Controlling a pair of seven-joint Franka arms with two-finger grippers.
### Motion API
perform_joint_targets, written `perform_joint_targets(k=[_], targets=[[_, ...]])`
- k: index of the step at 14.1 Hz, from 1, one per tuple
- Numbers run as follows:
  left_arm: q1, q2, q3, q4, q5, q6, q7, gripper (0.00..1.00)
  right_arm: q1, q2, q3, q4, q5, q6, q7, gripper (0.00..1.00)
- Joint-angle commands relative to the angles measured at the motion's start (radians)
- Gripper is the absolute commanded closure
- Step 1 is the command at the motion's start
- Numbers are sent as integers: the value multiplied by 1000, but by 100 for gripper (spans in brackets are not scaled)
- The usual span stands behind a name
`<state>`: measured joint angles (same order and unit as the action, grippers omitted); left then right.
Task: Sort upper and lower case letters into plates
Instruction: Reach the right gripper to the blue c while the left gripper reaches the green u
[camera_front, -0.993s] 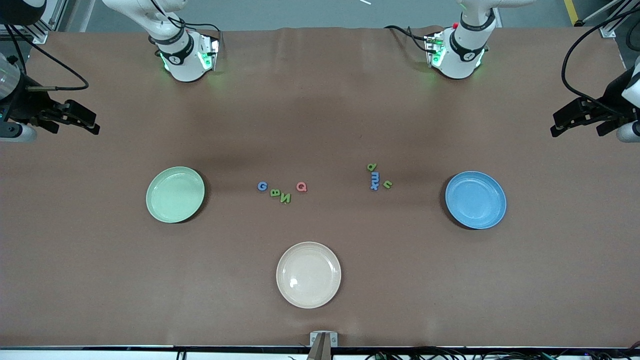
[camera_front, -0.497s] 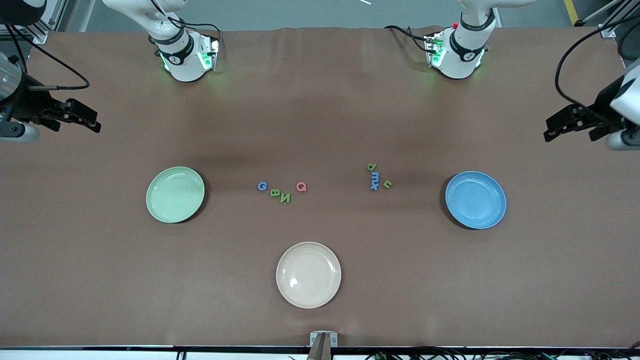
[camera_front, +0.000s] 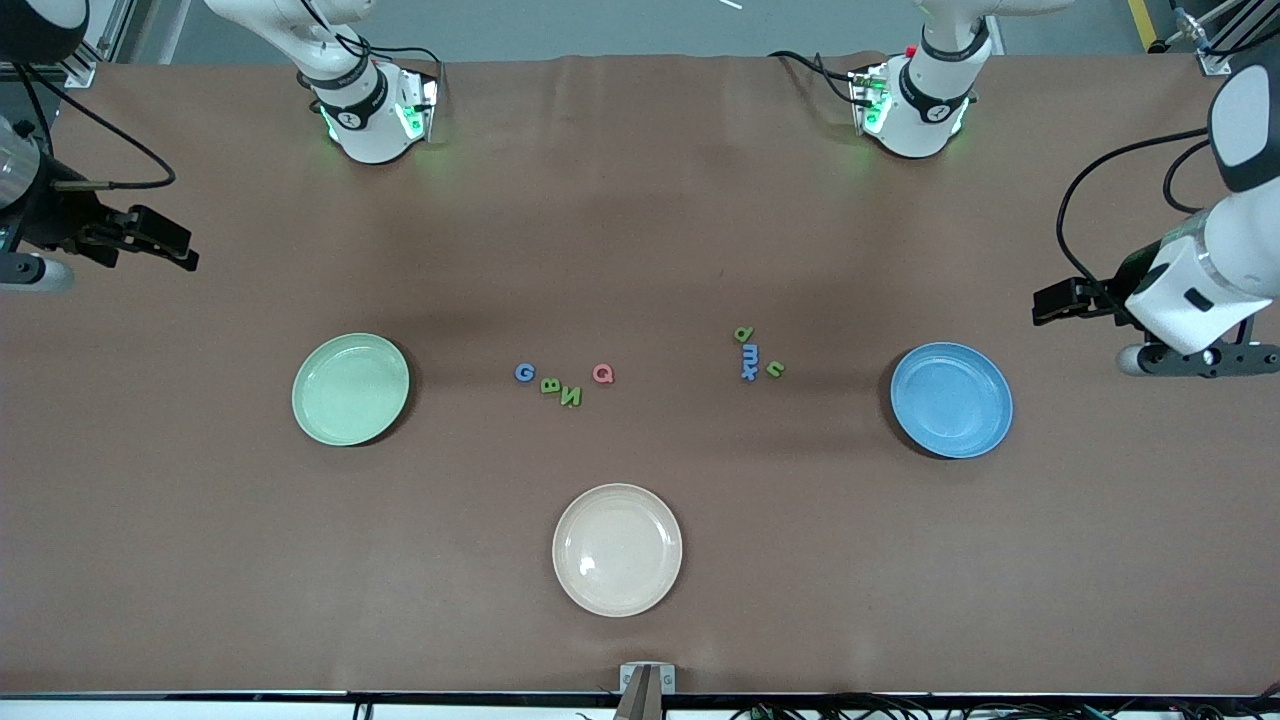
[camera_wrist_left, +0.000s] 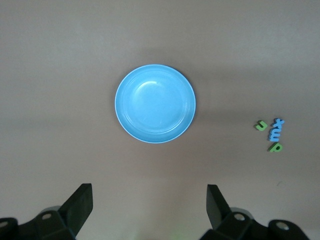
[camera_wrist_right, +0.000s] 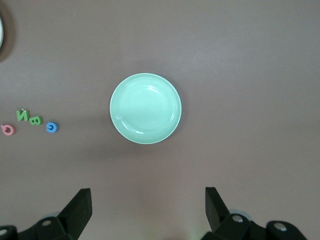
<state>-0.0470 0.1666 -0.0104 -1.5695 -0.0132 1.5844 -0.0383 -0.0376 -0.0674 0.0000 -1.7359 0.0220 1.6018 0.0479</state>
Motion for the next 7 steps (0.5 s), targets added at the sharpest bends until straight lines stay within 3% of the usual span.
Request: perform_joint_targets(k=[1,4,7], targets=[[7,14,0,20,-4,-12,58,0,-22,92,5,55,10,12,-6,0],[-17,74,-5,14,-71,32,-4,3,-53,152,5,72,3,70,-66,0],[-133,175,-16,-4,-100,165,-231,3,-62,270,5,90,10,110,-134,0]])
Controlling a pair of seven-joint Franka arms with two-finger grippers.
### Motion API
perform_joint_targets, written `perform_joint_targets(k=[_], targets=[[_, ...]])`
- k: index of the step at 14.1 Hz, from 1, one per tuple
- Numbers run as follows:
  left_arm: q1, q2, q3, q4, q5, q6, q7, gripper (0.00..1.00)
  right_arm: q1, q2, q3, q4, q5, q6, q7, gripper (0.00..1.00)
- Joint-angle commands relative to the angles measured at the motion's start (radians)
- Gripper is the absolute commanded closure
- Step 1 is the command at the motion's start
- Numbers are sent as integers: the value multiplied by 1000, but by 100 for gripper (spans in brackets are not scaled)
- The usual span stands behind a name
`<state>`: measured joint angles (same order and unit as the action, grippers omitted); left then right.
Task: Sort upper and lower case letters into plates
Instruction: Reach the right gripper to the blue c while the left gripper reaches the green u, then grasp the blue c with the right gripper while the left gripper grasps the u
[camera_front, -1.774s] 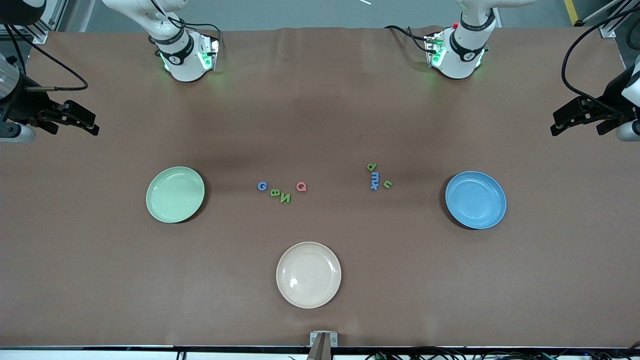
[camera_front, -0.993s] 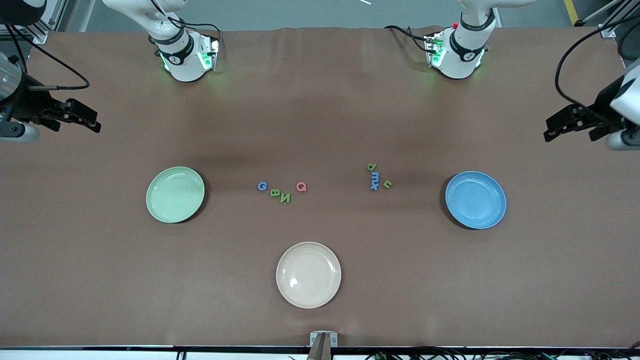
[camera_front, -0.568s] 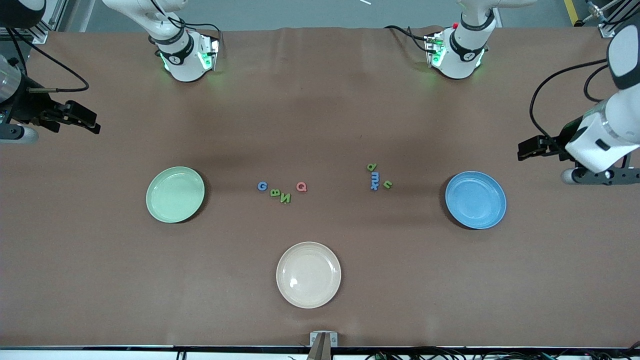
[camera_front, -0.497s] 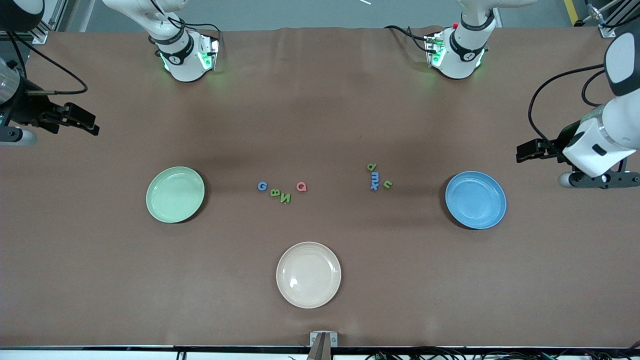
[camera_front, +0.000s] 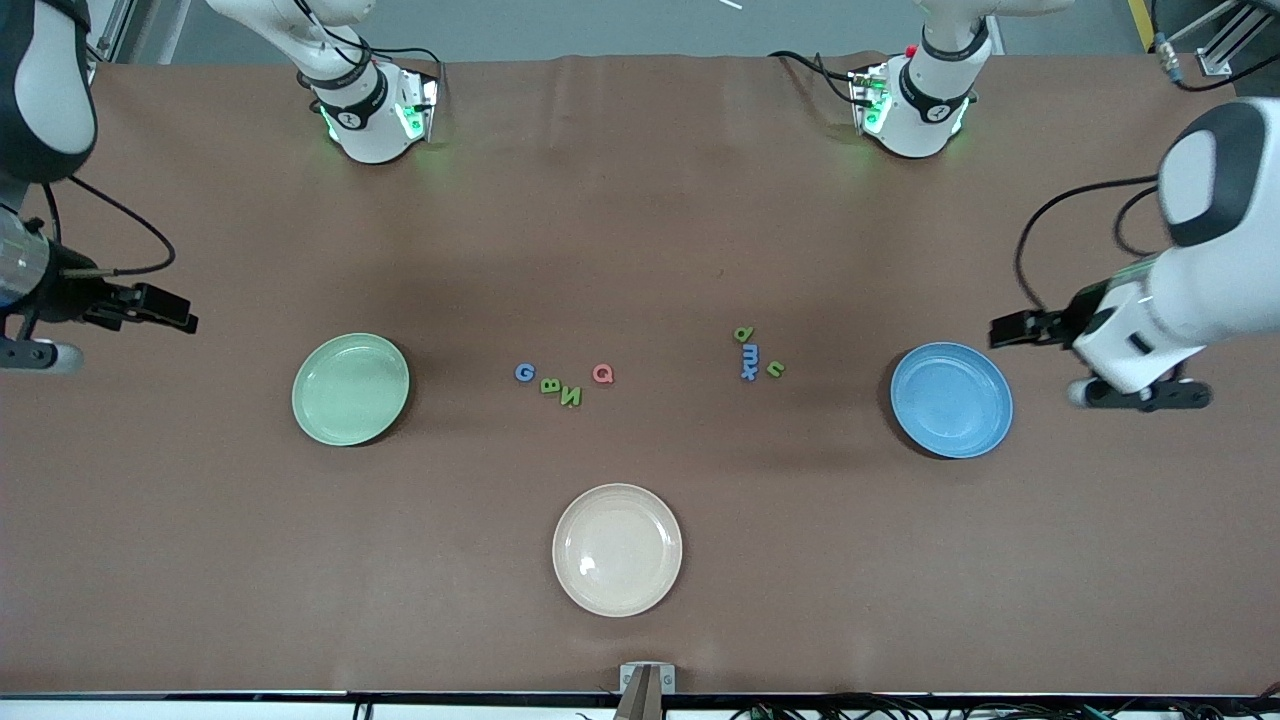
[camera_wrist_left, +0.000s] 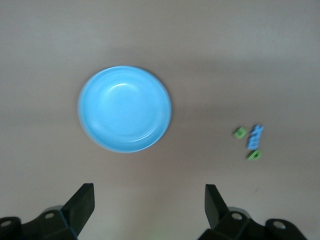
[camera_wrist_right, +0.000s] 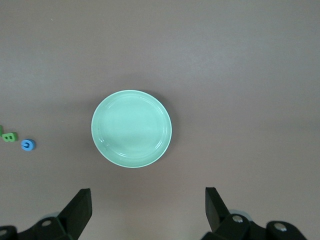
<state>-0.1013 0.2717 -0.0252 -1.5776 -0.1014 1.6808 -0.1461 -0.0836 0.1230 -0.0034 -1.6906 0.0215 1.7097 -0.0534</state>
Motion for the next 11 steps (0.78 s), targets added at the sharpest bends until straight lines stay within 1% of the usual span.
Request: perform_joint_targets(k=[1,3,5,6,9,10,11], targets=[[-131,93,1,-16,-4,124,-194,3,-18,87,8,42,14,1,-23,0],[-190,138,-1,-60,-1,244,-303,3,-1,92,11,32,17,2,30,0],[-239,178,-1,-71,-1,304,-361,3,59,104,11,23,25,10,178,0],[-256,194,-1,-73,-1,324,-398,3,97,106,11,2,23,27,264,0],[-314,230,1,-108,2,393,-455,3,195,102,13,-104,23,157,441,0],[-316,225,1,-155,2,443,-455,4,226,102,13,-145,25,204,502,0],[-314,213,-1,-217,2,523,-455,4,258,101,13,-187,25,250,567,0]])
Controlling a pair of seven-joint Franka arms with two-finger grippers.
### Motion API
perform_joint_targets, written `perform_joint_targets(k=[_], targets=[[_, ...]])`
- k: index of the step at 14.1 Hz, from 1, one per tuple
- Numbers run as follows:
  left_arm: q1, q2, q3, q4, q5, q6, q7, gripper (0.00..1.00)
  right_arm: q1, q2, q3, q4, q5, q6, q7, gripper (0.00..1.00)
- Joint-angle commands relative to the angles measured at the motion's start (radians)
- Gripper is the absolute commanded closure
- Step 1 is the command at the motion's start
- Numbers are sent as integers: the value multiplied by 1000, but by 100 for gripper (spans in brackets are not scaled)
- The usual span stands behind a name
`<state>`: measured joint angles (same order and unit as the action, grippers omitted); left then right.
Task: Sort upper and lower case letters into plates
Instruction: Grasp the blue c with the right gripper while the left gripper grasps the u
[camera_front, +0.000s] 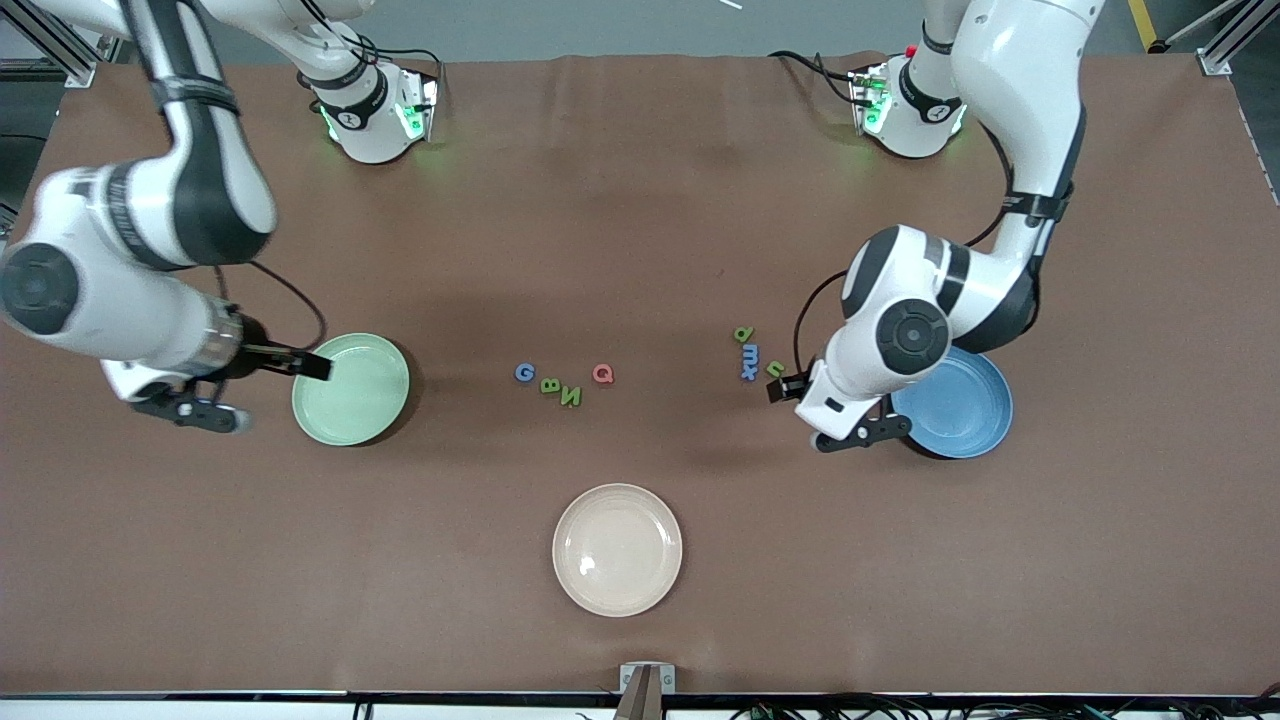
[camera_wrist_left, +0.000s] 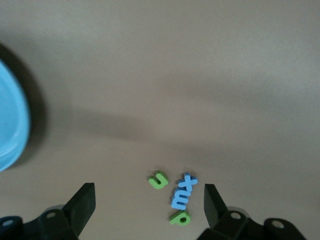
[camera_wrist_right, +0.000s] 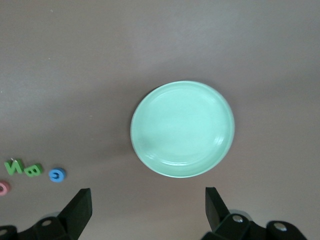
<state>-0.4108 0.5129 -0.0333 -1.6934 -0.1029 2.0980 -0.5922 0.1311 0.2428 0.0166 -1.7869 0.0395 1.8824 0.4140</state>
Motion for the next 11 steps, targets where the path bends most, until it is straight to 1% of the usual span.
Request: perform_joint_targets(k=[1,3,4,6,8,10,11], targets=[[-19,-43,7,-159,3,172,-9,4,80,-20,-7,-136,7,134,159,0],[-29,-45,9,-221,3,247,-11,4,145,-20,-7,-222,7,248,248,0],[-51,-42,10,-247,3,284,-17,4,178,-20,-7,-265,7,315,300,0],[-62,-33,10,-270,3,319,-35,4,240,-1,-9,-319,7,418,385,0],[-65,-30,10,-285,14,323,-35,3,284,39,-9,-321,5,455,469,0],[-66,-20,9,-308,89,342,-38,3,304,90,-9,-315,5,507,532,0],[-71,-14,9,-322,101,367,-46,3,314,111,-9,-316,5,541,555,0]])
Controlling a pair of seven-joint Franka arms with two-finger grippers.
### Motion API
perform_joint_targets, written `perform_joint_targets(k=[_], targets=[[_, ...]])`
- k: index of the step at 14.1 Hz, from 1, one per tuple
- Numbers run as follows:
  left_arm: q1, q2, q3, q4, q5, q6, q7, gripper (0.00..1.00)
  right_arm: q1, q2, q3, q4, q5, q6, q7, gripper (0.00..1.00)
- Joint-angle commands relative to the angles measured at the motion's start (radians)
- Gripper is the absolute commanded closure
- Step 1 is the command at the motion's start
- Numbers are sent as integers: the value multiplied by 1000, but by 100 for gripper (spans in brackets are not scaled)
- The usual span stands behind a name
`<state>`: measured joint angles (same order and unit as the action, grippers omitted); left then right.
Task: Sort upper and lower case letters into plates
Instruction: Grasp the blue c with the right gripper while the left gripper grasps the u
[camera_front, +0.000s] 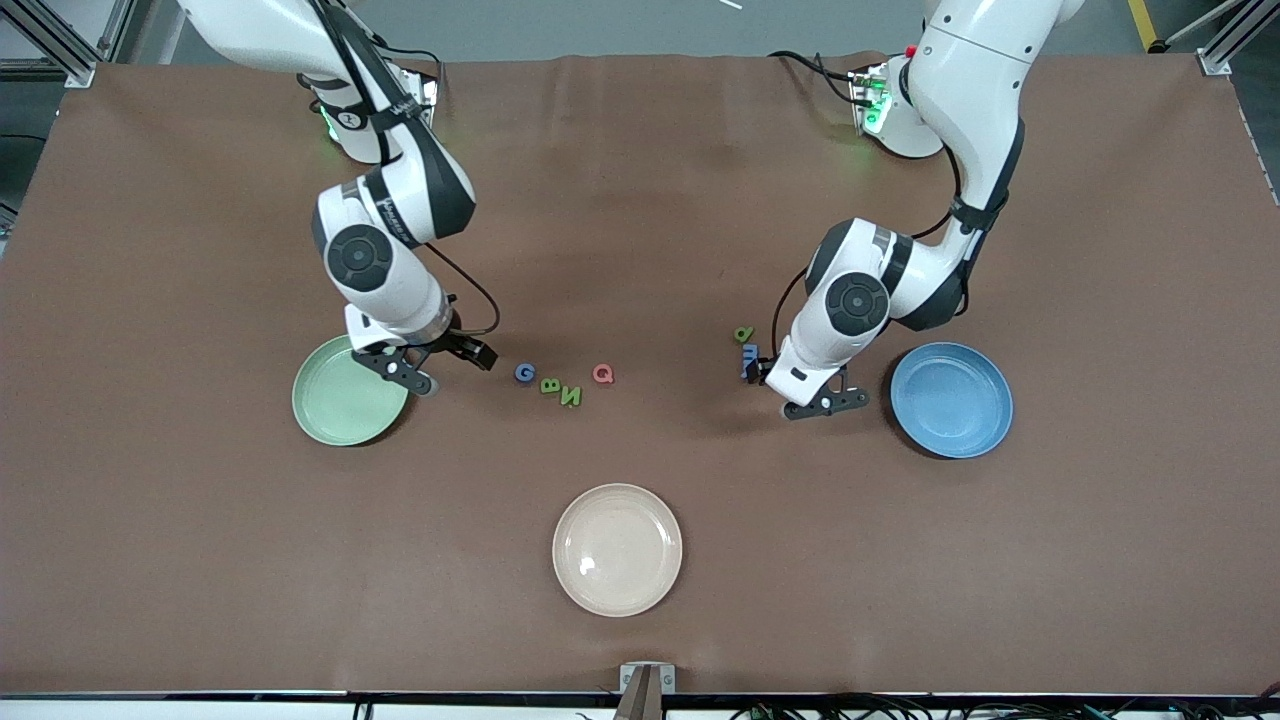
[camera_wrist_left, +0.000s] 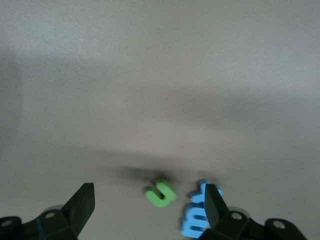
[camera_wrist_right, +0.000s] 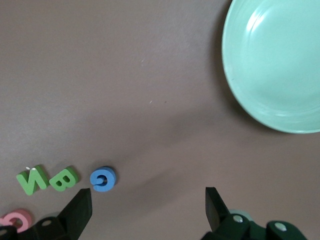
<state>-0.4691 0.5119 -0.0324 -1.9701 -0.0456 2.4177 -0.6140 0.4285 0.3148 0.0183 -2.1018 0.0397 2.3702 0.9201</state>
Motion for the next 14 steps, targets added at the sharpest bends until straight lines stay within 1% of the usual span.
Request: perform_joint_targets(k=[1,3,6,9,10,11,13,14], targets=[[-16,-6,8,-55,44,73,-26,3,29,50,-11,0,5,64,80,0],[-28,13,8,-62,44,107,-27,3,56,72,-12,6,-1,83,138,1],[-43,34,8,-62,44,147,-50,3,55,96,-12,8,-9,115,157,3],[-45,42,8,-64,44,152,-53,4,68,142,-12,28,-11,152,219,7],[-40,37,8,-72,44,152,-53,4,70,142,-14,29,-11,152,226,8],[-36,31,8,-73,44,150,-53,3,70,150,-14,34,-11,153,232,10],[-33,19,8,-78,44,147,-52,2,70,177,-12,57,-11,155,241,19],[-33,14,8,-79,46,141,-52,2,72,181,-12,65,-11,152,241,22]])
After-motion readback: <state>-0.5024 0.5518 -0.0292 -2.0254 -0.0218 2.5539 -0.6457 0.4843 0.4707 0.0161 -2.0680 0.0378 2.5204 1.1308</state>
